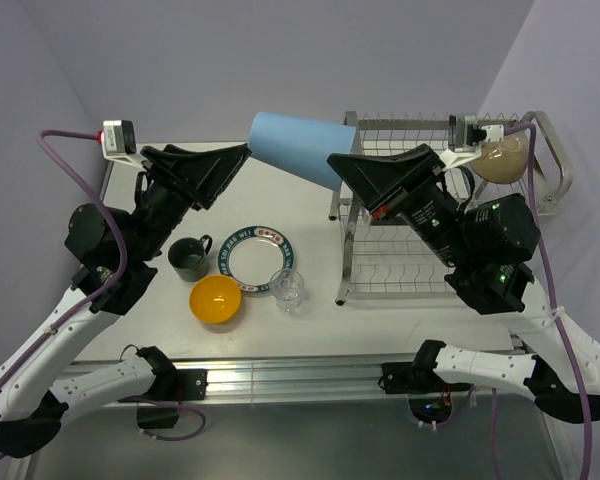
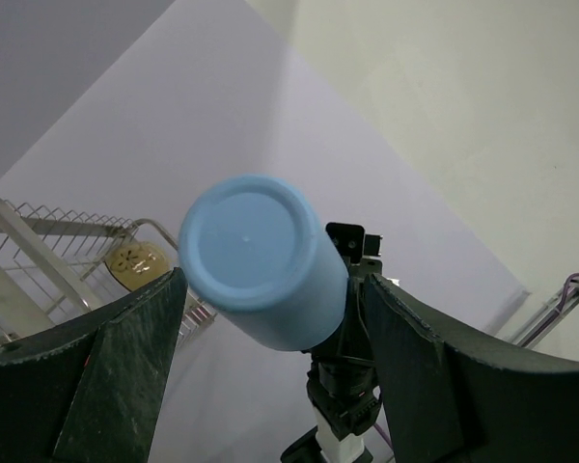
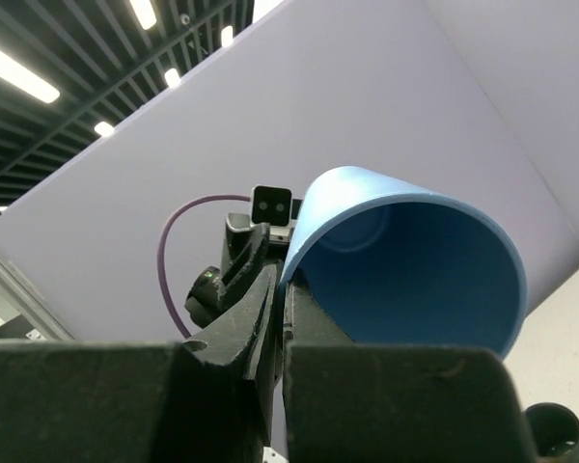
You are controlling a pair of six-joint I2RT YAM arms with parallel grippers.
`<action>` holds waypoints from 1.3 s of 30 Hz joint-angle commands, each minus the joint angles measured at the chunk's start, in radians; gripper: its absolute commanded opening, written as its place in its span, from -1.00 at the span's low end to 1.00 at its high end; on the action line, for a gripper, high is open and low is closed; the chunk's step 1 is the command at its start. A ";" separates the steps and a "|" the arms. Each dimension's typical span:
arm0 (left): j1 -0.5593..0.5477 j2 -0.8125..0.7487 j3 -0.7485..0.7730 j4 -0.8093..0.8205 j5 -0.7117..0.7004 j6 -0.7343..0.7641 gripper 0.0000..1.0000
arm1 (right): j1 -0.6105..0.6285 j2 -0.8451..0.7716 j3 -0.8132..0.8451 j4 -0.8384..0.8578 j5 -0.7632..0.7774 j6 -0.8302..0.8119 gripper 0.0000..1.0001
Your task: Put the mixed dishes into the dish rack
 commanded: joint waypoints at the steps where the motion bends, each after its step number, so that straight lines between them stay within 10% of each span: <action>1: -0.008 0.008 0.048 -0.019 0.034 0.043 0.61 | -0.002 -0.030 0.051 0.066 0.014 -0.019 -1.00; 39: -0.006 0.035 -0.002 0.209 0.009 -0.028 0.61 | -0.032 0.009 -0.083 0.270 -0.173 0.168 -1.00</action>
